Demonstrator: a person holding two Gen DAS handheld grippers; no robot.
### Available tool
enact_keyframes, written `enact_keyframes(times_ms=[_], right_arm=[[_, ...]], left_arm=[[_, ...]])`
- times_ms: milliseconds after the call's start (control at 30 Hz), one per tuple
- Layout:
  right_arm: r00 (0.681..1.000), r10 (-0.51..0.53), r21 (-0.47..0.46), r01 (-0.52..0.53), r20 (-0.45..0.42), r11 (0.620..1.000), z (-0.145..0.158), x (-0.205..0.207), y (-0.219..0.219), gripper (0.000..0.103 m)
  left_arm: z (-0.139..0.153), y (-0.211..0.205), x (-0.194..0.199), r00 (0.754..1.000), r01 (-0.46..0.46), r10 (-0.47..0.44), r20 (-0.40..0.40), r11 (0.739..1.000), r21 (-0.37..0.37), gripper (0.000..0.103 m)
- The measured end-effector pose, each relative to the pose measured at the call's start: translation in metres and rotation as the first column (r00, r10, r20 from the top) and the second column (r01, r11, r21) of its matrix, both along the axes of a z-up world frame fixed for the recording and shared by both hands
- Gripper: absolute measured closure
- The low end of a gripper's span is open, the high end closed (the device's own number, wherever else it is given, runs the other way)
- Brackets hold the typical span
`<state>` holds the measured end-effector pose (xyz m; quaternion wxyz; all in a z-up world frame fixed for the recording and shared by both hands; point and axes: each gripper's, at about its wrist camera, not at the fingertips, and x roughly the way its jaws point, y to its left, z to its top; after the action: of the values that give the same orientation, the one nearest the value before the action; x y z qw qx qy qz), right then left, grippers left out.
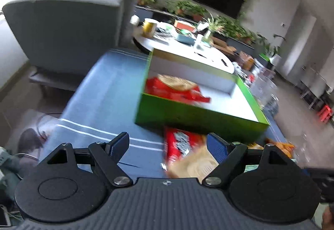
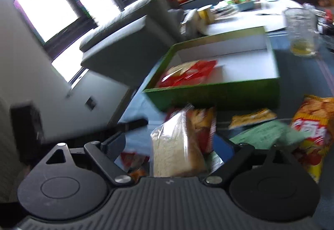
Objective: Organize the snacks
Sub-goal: 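Move the left gripper back to the pile and grasp the wrapped toast slice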
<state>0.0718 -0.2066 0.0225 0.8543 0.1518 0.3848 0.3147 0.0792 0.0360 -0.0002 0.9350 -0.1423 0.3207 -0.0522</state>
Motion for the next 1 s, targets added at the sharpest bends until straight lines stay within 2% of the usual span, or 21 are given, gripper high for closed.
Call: enact_keyframes(times_ms=[67,233,333,467,600,767,867,1000], right_arm=[[1.000,-0.006,0.020,0.006,-0.009,1.000,0.000,-0.002,-0.002,0.013],[0.993,-0.107,-0.001,0.107,0.054,0.994,0.011,-0.001,-0.014,0.013],[0.992,-0.087,-0.007,0.088,0.090,0.996,0.013,-0.006,-0.010,0.013],[0.991,-0.032,-0.071,0.042,0.133,0.997,0.011,-0.016,0.004,0.013],[0.998,0.007,-0.050,-0.003,0.069,0.999,-0.005,-0.031,0.008,0.014],[0.997,0.012,-0.022,-0.014,-0.082,1.000,-0.034,-0.039,0.019,0.014],[0.989,-0.085,-0.068,0.078,-0.117,0.995,-0.043,-0.034,0.021,0.014],[0.976,-0.208,-0.123,0.198,-0.069,0.972,-0.041,-0.031,0.022,0.014]], left_arm=[[0.001,0.005,-0.001,1.000,-0.005,0.005,0.000,1.000,-0.003,0.024],[-0.002,0.003,-0.005,0.999,0.043,-0.043,-0.019,0.999,0.001,0.024],[-0.010,0.000,-0.002,0.996,0.071,-0.071,-0.050,0.997,-0.005,0.024],[-0.018,-0.003,0.006,0.991,0.114,-0.113,-0.071,0.994,-0.001,0.024],[-0.023,-0.002,0.020,0.986,0.155,-0.154,-0.056,0.988,0.005,0.025],[-0.030,-0.006,0.034,0.971,0.231,-0.232,-0.051,0.973,-0.013,0.033],[-0.032,-0.010,0.031,0.958,0.282,-0.283,-0.043,0.959,-0.015,0.033],[-0.035,-0.012,0.027,0.947,0.319,-0.319,-0.044,0.948,-0.017,0.033]])
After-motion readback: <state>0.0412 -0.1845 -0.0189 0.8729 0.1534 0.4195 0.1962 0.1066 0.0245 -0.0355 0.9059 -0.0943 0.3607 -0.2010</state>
